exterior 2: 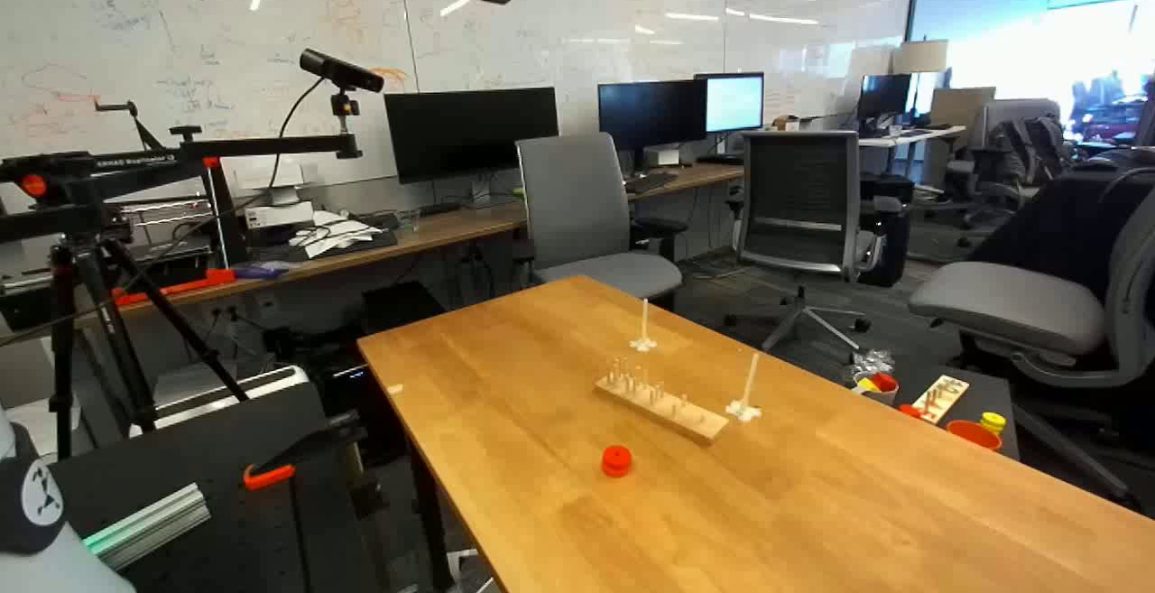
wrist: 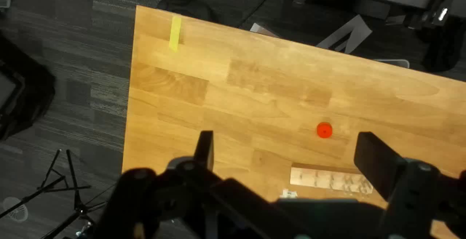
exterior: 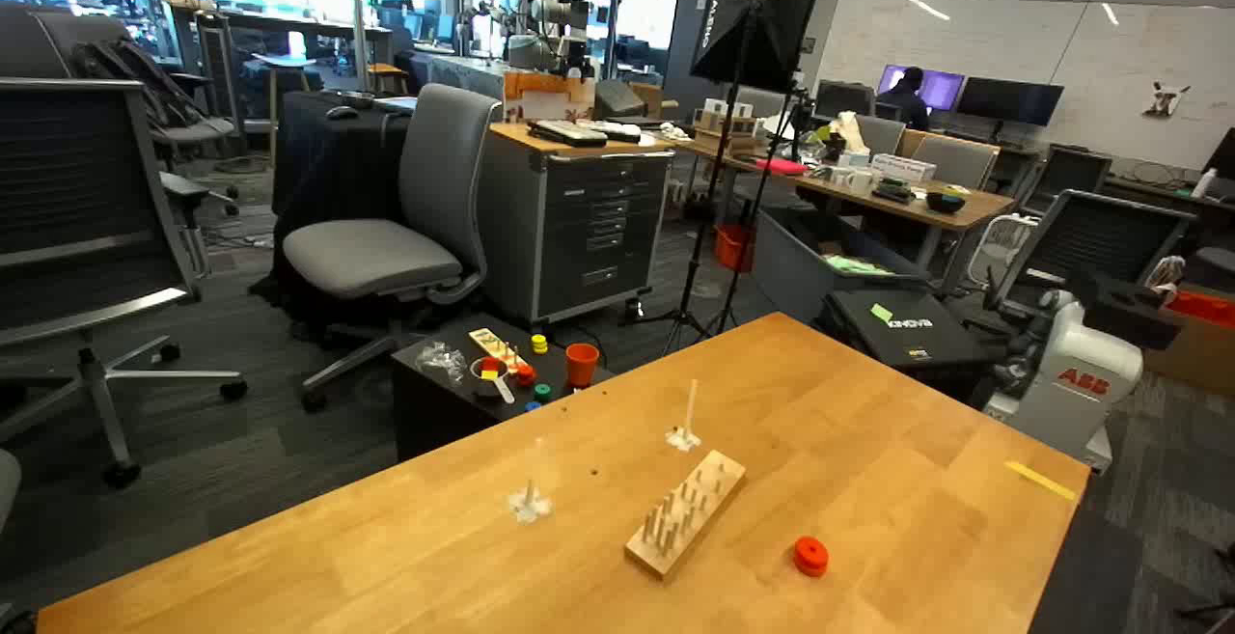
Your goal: Place an orange disk on the wooden base
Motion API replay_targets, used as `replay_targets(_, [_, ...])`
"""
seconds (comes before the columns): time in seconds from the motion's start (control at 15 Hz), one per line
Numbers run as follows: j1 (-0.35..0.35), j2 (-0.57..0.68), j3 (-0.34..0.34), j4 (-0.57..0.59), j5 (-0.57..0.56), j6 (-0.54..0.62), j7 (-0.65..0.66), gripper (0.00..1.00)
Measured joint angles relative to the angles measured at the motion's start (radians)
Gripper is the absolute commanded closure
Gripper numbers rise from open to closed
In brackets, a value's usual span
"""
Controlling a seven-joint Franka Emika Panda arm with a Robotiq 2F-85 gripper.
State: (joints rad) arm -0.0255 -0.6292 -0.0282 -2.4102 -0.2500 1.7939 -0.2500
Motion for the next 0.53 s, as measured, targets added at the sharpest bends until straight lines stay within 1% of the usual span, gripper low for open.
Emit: replay_targets(0.53, [0.0, -0.005, 0.0, 0.012, 0.0, 0.001, 0.0, 0.0])
